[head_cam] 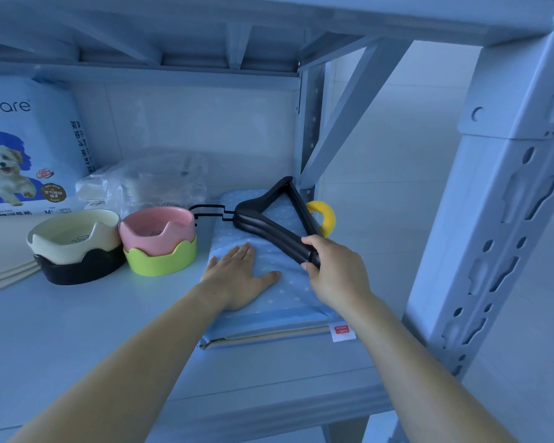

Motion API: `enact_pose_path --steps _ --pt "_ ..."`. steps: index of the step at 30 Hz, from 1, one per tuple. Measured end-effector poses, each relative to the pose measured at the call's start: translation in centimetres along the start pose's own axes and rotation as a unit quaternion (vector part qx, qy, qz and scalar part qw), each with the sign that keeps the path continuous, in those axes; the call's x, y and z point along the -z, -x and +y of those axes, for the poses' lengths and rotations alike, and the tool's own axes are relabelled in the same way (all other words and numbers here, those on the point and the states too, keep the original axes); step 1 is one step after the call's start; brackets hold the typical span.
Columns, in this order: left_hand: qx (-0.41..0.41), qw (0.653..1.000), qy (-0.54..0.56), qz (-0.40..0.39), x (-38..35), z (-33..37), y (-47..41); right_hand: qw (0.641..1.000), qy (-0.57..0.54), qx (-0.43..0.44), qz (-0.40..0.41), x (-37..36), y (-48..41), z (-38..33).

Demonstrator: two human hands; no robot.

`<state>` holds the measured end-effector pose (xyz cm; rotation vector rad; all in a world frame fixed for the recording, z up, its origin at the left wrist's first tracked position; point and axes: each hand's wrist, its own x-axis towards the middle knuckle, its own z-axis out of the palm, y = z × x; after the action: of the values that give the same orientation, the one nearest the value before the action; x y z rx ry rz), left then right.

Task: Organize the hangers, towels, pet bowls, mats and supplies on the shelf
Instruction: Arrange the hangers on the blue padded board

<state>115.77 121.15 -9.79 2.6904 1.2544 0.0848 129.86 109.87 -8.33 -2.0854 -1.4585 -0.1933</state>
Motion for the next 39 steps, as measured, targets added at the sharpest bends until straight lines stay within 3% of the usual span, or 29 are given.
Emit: enact_pose_path --steps 7,13,30,39 --pt "-0.020 0.997 0.057 0.053 0.3 -0.1 1.4 0.999 -0.006 0.024 0.044 -0.1 0.9 -0.1" --pt "-0.032 0.994 0.099 0.035 -0.5 -0.8 3.3 0.994 -0.056 0.010 0.094 -0.7 2.5 0.4" --pt "-0.028 0.996 0.078 0.023 -0.7 -0.3 2.9 0.991 -0.098 0.019 0.090 -0.7 2.7 1.3" --pt "-0.039 0.989 0.080 0.119 -0.6 -0.3 3.2 0.992 -0.061 0.042 0.104 -0.6 2.7 0.9"
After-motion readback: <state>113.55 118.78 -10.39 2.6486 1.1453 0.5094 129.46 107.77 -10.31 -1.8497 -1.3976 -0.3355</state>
